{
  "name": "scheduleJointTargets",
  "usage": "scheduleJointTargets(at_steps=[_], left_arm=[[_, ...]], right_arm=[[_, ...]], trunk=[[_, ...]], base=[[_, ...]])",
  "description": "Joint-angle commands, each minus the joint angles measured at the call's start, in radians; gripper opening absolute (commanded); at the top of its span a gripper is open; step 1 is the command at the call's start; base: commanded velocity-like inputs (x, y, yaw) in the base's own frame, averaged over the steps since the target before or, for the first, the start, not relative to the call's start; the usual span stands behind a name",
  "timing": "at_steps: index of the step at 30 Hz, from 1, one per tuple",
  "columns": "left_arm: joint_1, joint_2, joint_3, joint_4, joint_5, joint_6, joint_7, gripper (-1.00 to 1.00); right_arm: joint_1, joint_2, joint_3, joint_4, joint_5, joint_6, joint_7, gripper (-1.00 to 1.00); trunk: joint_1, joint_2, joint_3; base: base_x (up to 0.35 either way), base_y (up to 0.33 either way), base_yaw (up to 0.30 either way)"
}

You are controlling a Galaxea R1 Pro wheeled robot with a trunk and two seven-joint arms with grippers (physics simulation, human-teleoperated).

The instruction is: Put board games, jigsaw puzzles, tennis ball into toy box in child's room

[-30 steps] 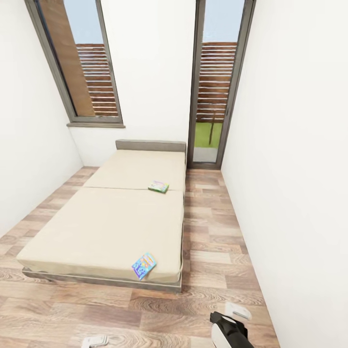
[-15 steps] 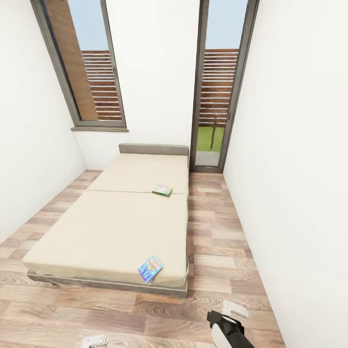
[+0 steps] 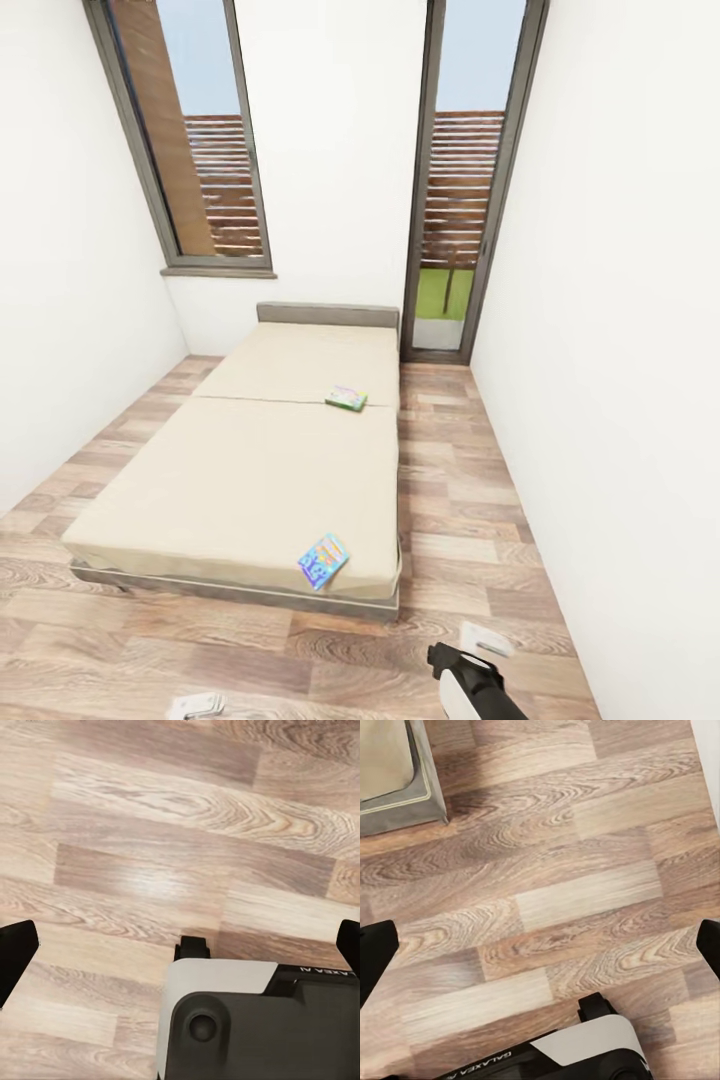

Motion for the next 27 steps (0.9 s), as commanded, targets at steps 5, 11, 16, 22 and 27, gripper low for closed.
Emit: scheduleJointTargets(at_steps=[5, 11, 16, 22, 27], left_arm=[[0.000, 0.000, 0.009, -0.002, -0.008, 0.005, -0.006, 1.00], [0.000, 0.000, 0.008, -0.002, -0.008, 0.005, -0.006, 1.00], [0.000, 0.001, 0.008, -0.002, -0.009, 0.005, -0.007, 1.00], [0.000, 0.001, 0.008, -0.002, -0.008, 0.005, -0.009, 1.00], [0.000, 0.001, 0.007, -0.002, -0.009, 0.005, -0.009, 1.00]], right_arm=[[-0.001, -0.004, -0.001, -0.002, -0.012, 0.009, 0.093, 1.00], [-0.001, -0.014, -0.008, -0.002, -0.018, 0.026, 0.235, 1.00], [-0.001, -0.024, -0.011, 0.002, -0.020, 0.040, 0.300, 1.00], [-0.001, -0.030, -0.015, 0.035, -0.020, 0.041, 0.318, 1.00], [-0.001, -0.032, -0.024, 0.057, -0.020, 0.039, 0.323, 1.00]], trunk=[[0.001, -0.002, 0.000], [0.001, -0.002, 0.001], [0.001, -0.002, 0.001], [0.001, -0.002, 0.001], [0.001, -0.002, 0.001]], base=[[0.000, 0.123, 0.009], [0.000, 0.031, 0.002], [0.000, 0.007, 0.000], [0.000, 0.024, 0.000], [0.000, 0.028, 0.000]])
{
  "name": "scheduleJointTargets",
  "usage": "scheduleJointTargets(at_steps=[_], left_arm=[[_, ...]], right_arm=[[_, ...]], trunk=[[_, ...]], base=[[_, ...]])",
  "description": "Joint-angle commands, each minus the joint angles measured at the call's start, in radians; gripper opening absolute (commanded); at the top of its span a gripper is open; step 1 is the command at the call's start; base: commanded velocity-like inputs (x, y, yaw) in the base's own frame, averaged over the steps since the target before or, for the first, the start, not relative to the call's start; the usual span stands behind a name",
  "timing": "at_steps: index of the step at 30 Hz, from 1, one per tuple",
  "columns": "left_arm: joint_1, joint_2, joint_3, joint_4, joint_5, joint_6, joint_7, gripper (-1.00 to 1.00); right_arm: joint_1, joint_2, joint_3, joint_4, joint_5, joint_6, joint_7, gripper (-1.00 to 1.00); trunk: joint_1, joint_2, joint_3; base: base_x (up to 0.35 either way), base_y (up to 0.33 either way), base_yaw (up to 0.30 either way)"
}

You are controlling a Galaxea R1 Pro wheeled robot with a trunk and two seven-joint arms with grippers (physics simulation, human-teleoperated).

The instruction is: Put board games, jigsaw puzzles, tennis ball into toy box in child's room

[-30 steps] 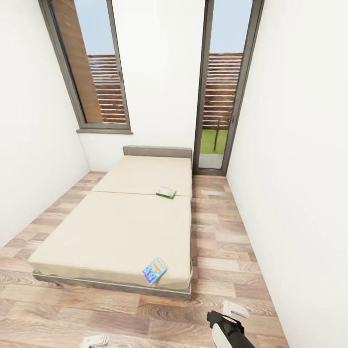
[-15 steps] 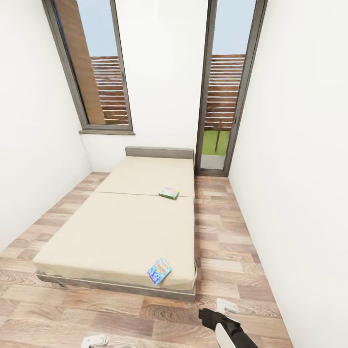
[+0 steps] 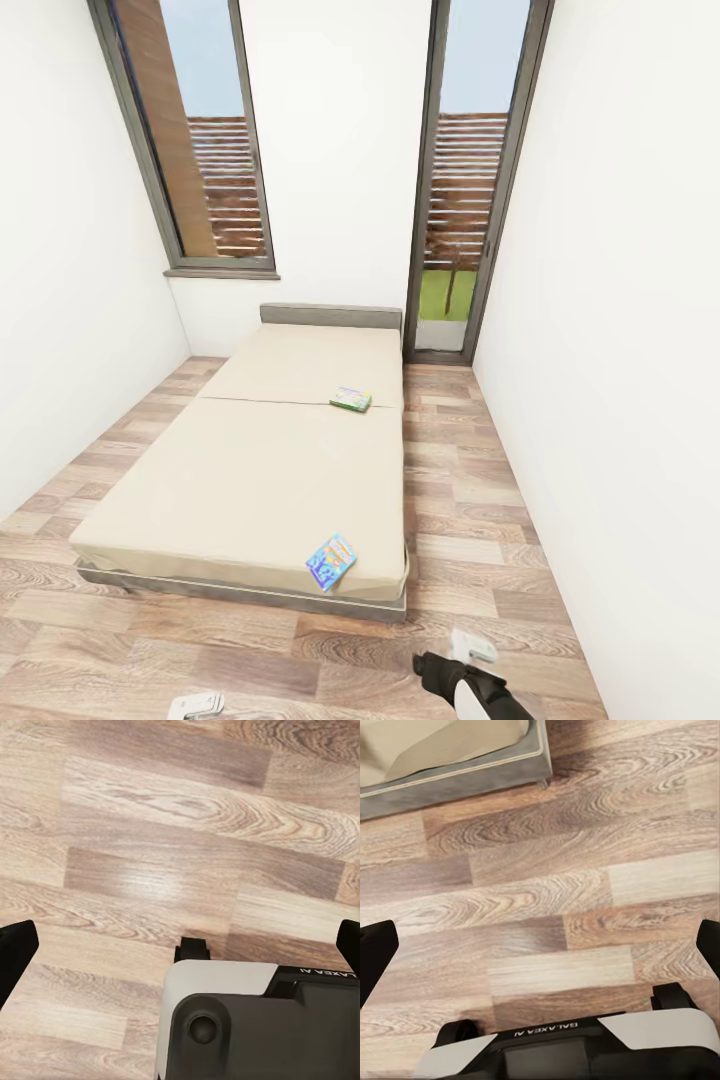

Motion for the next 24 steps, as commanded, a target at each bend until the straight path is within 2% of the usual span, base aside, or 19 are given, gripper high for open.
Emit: scheduleJointTargets(at_steps=[1, 13, 24], left_arm=[[0.000, 0.000, 0.009, -0.002, -0.008, 0.006, -0.006, 1.00], [0.000, 0.001, 0.009, -0.002, -0.008, 0.005, -0.006, 1.00], [0.000, 0.001, 0.008, -0.002, -0.008, 0.005, -0.006, 1.00]], right_arm=[[-0.001, -0.001, 0.005, 0.000, -0.010, 0.003, -0.009, 1.00], [-0.001, -0.001, 0.001, 0.006, -0.011, 0.004, -0.009, 1.00], [-0.001, 0.000, -0.001, 0.006, -0.012, 0.005, -0.007, 1.00]], trunk=[[0.001, -0.002, -0.002], [0.001, -0.002, -0.002], [0.001, -0.002, -0.002]], base=[[0.000, 0.012, 0.000], [0.000, 0.009, 0.000], [0.000, 0.091, 0.000]])
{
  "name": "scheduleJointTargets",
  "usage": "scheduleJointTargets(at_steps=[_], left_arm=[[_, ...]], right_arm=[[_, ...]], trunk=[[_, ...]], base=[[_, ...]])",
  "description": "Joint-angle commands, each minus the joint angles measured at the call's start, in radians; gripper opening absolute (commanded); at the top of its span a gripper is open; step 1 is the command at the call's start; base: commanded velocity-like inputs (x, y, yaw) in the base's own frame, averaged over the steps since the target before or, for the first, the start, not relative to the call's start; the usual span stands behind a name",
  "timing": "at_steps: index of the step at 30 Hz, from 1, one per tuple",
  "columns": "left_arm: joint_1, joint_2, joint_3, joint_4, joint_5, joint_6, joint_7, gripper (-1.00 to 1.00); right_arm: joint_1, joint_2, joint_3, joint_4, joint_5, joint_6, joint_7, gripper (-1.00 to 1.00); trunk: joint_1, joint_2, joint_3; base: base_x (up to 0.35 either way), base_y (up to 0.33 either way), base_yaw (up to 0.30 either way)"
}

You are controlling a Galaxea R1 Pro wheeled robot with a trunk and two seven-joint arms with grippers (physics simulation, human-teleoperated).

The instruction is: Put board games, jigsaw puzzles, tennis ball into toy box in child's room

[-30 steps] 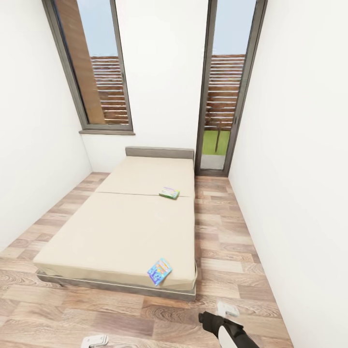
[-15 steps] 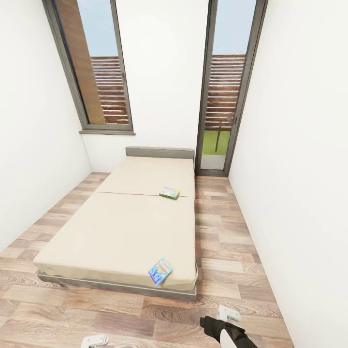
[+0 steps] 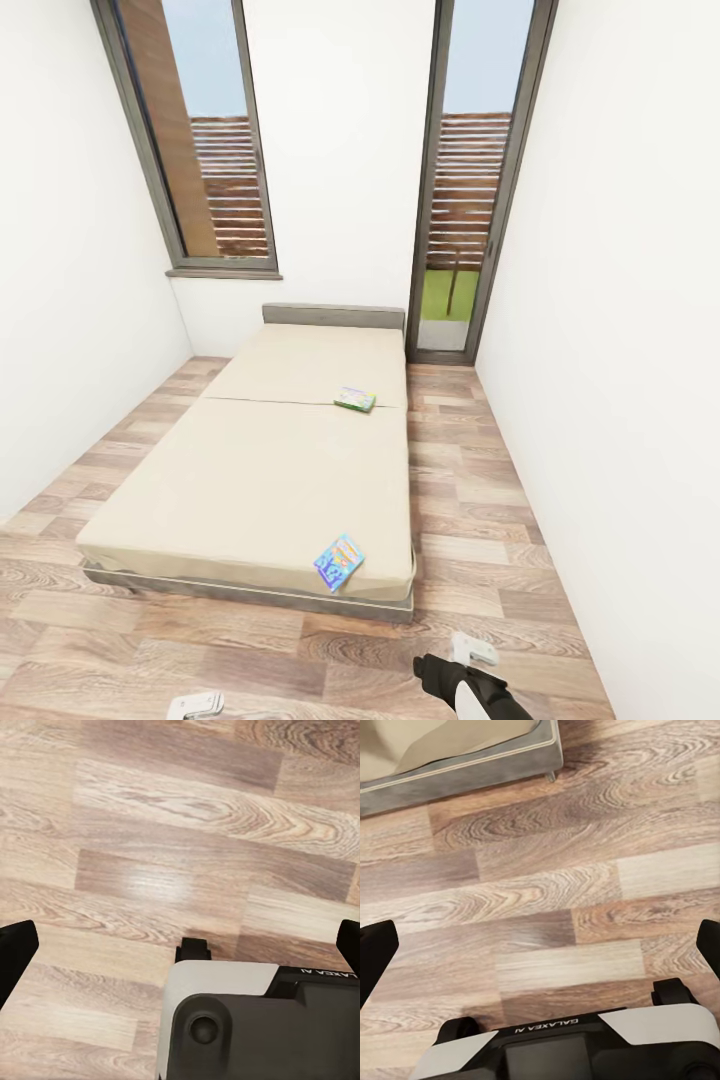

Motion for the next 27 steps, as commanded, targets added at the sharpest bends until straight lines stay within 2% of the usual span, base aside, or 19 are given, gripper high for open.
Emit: scheduleJointTargets(at_steps=[1, 20, 27], left_arm=[[0.000, 0.000, 0.009, -0.002, -0.008, 0.006, -0.006, 1.00], [0.000, 0.002, 0.009, -0.002, -0.007, 0.006, -0.007, 1.00], [0.000, 0.003, 0.009, -0.002, -0.007, 0.006, -0.007, 1.00]], right_arm=[[-0.001, -0.001, 0.007, -0.002, -0.010, 0.003, -0.009, 1.00], [-0.001, -0.002, 0.006, -0.002, -0.033, 0.005, -0.008, 1.00], [-0.001, -0.002, 0.006, -0.002, -0.033, 0.006, -0.008, 1.00]], trunk=[[0.001, -0.002, -0.002], [0.001, -0.002, -0.002], [0.001, -0.002, -0.002]], base=[[0.000, 0.019, 0.000], [0.000, 0.067, 0.000], [0.000, 0.143, 0.000]])
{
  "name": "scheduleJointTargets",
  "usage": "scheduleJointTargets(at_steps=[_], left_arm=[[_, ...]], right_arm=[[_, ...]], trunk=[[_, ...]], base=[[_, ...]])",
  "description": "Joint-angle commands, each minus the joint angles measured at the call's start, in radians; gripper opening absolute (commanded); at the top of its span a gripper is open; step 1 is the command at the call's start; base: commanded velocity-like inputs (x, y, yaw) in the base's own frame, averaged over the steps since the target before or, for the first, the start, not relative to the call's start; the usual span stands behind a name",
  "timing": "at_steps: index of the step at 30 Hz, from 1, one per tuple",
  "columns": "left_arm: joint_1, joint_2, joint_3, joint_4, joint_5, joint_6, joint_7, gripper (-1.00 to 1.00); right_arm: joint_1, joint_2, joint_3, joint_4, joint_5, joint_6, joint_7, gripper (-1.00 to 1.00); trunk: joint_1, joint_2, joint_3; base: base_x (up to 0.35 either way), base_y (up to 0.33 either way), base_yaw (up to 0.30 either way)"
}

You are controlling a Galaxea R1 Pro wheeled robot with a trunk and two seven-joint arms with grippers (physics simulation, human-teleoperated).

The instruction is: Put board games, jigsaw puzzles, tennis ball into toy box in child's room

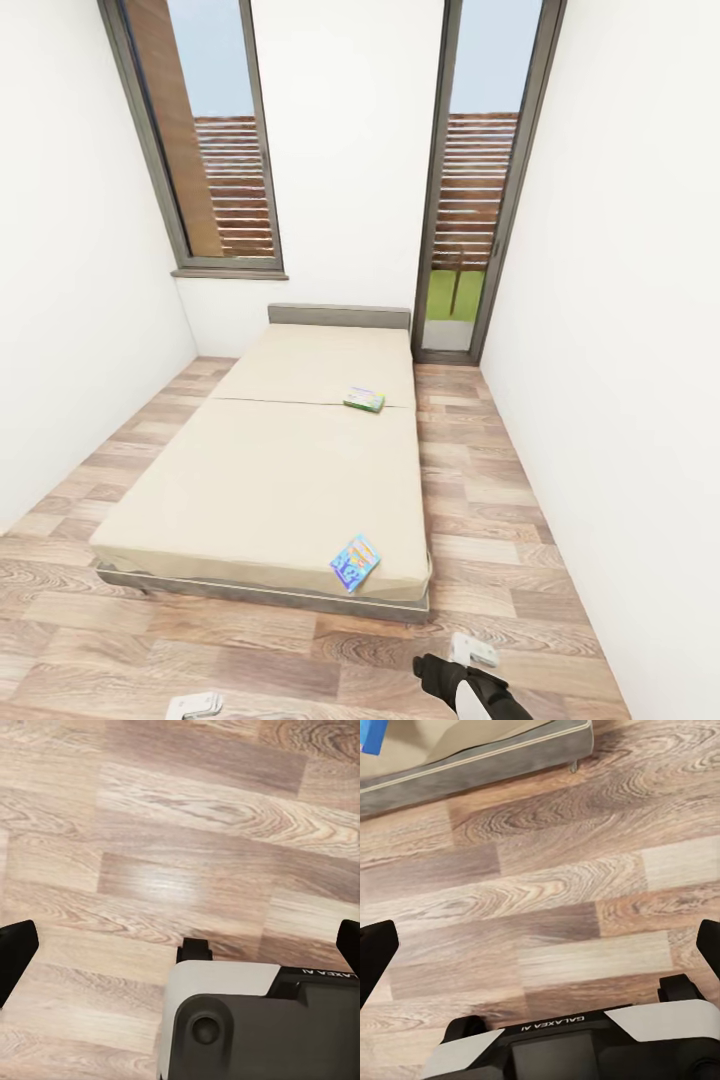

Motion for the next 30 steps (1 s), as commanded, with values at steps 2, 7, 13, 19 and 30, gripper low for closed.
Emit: scheduleJointTargets(at_steps=[2, 7, 13, 19, 30], left_arm=[[0.000, -0.001, 0.009, -0.002, -0.008, 0.006, -0.006, 1.00], [0.000, 0.000, 0.009, -0.002, -0.008, 0.006, -0.006, 1.00], [0.000, 0.000, 0.009, -0.002, -0.008, 0.006, -0.006, 1.00], [0.000, -0.001, 0.009, -0.002, -0.008, 0.006, -0.006, 1.00], [0.000, -0.001, 0.009, -0.002, -0.008, 0.005, -0.006, 1.00]], right_arm=[[-0.001, -0.001, 0.006, -0.002, -0.010, 0.003, -0.010, 1.00], [-0.001, -0.001, 0.006, -0.002, -0.010, 0.003, -0.010, 1.00], [-0.001, -0.001, 0.006, -0.002, -0.010, 0.003, -0.010, 1.00], [-0.001, -0.001, 0.006, -0.002, -0.010, 0.003, -0.010, 1.00], [-0.001, -0.001, 0.006, -0.002, -0.010, 0.003, -0.010, 1.00]], trunk=[[0.001, -0.002, -0.002], [0.001, -0.002, -0.002], [0.001, -0.002, -0.002], [0.001, -0.002, -0.002], [0.001, -0.002, 0.007]], base=[[0.000, 0.136, 0.000], [0.000, 0.166, 0.000], [0.000, 0.097, 0.000], [0.000, 0.226, -0.001], [0.000, 0.050, -0.133]])
